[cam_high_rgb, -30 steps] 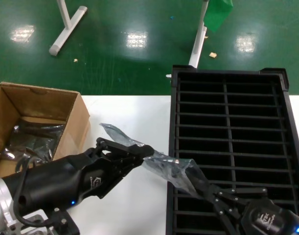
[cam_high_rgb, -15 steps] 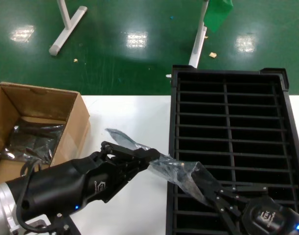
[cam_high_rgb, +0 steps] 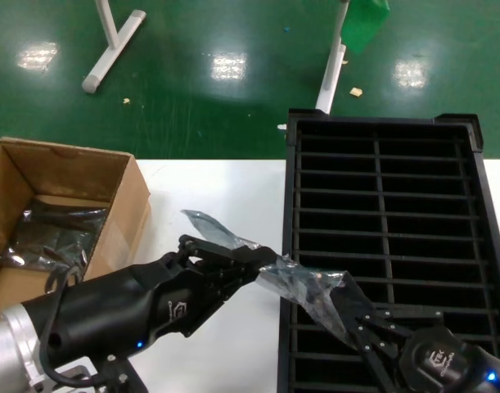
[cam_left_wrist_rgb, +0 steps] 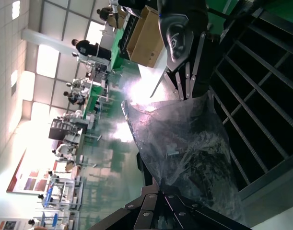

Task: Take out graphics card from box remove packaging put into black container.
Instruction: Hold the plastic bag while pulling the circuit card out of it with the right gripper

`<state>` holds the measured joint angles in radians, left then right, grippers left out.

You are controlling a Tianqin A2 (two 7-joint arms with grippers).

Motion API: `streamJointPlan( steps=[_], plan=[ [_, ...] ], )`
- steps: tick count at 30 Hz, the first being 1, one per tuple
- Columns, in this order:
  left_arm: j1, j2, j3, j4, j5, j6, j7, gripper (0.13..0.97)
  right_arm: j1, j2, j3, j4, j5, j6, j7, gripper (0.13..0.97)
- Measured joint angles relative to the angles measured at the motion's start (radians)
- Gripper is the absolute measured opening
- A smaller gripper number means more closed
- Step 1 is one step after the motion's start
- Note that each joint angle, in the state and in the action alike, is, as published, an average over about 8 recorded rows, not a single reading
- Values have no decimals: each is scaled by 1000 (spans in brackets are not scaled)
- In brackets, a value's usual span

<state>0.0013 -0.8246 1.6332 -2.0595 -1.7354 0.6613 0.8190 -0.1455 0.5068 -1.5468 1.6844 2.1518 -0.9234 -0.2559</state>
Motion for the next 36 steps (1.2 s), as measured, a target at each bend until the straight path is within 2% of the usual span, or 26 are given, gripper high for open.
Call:
streamJointPlan(
  steps=[20, 28, 32, 36],
  plan=[
    [-22, 24, 51, 0, 30, -19, -10, 142, 5, -5, 10, -18, 0, 7, -9, 164],
    [-33, 40, 77, 0, 40, -25, -7, 142, 7, -6, 17, -27, 6, -1, -17, 250],
    [-32, 48, 85, 0, 38, -26, 2, 142, 9, -5, 19, -32, 9, -6, -18, 250],
    [-32, 56, 93, 0, 38, -28, 8, 142, 10, -3, 22, -36, 14, -14, -16, 318]
  ],
)
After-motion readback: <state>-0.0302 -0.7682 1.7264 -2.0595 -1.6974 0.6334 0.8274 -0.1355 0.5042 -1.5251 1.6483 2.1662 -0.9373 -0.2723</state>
